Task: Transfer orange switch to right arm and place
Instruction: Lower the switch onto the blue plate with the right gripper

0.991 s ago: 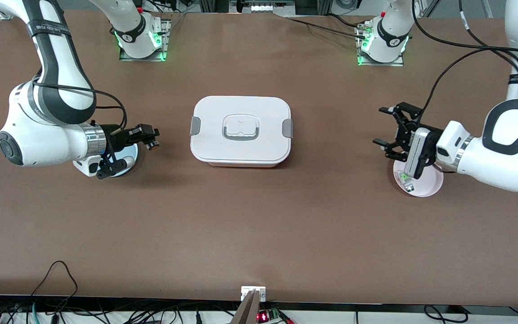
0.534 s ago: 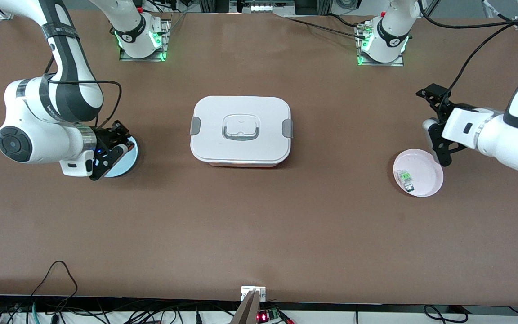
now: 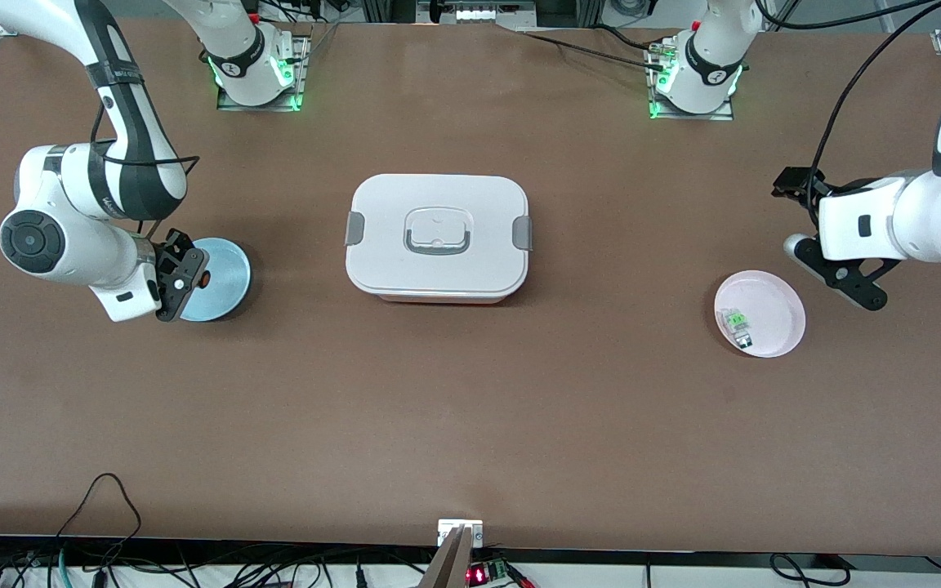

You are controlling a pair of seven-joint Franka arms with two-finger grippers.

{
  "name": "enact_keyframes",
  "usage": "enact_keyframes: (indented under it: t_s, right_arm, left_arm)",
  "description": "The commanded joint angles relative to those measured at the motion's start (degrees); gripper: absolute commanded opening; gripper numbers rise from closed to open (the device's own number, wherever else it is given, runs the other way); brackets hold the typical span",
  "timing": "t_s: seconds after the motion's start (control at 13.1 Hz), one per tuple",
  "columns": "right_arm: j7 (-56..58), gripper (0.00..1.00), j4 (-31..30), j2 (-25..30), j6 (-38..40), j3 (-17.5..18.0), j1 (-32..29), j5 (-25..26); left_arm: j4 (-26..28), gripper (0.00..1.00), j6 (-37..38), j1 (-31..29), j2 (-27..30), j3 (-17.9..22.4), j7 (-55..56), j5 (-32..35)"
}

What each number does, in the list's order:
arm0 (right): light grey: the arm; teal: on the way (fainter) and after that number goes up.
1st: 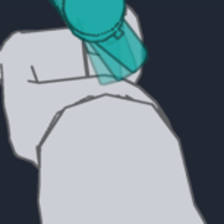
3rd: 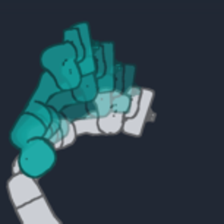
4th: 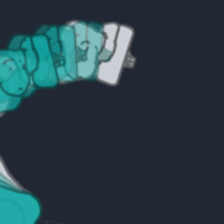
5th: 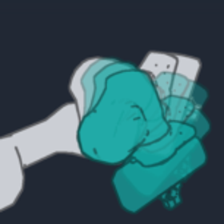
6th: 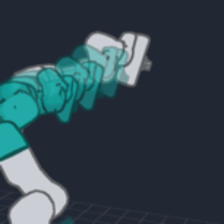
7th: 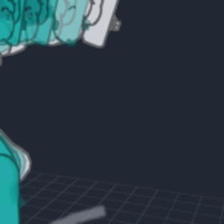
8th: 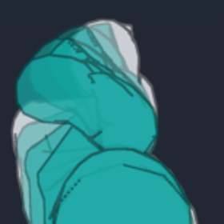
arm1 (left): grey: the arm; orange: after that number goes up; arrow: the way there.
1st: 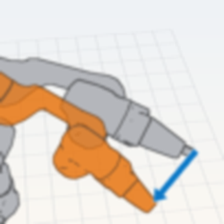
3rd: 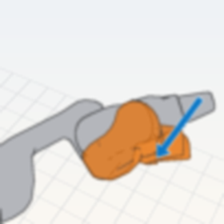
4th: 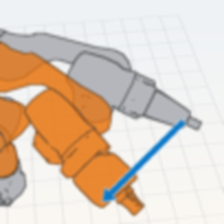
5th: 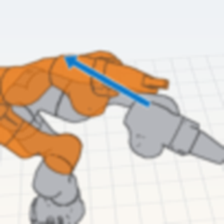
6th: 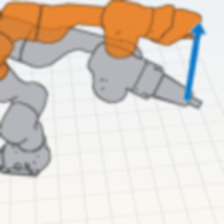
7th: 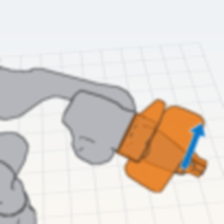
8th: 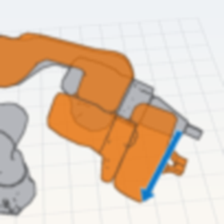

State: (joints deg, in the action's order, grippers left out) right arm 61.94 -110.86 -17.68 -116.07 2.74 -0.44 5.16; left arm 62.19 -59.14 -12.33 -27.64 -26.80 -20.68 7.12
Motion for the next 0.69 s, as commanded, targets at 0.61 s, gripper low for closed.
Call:
enact_keyframes:
  t_s: [0.61]
  right_arm:
    - [15.48,0.17,-13.06,-0.50,-22.78,0.60,-4.39,2.67]
  left_arm:
    - [32.51,1.00,-33.39,13.74,22.95,23.54,12.36,-5.60]
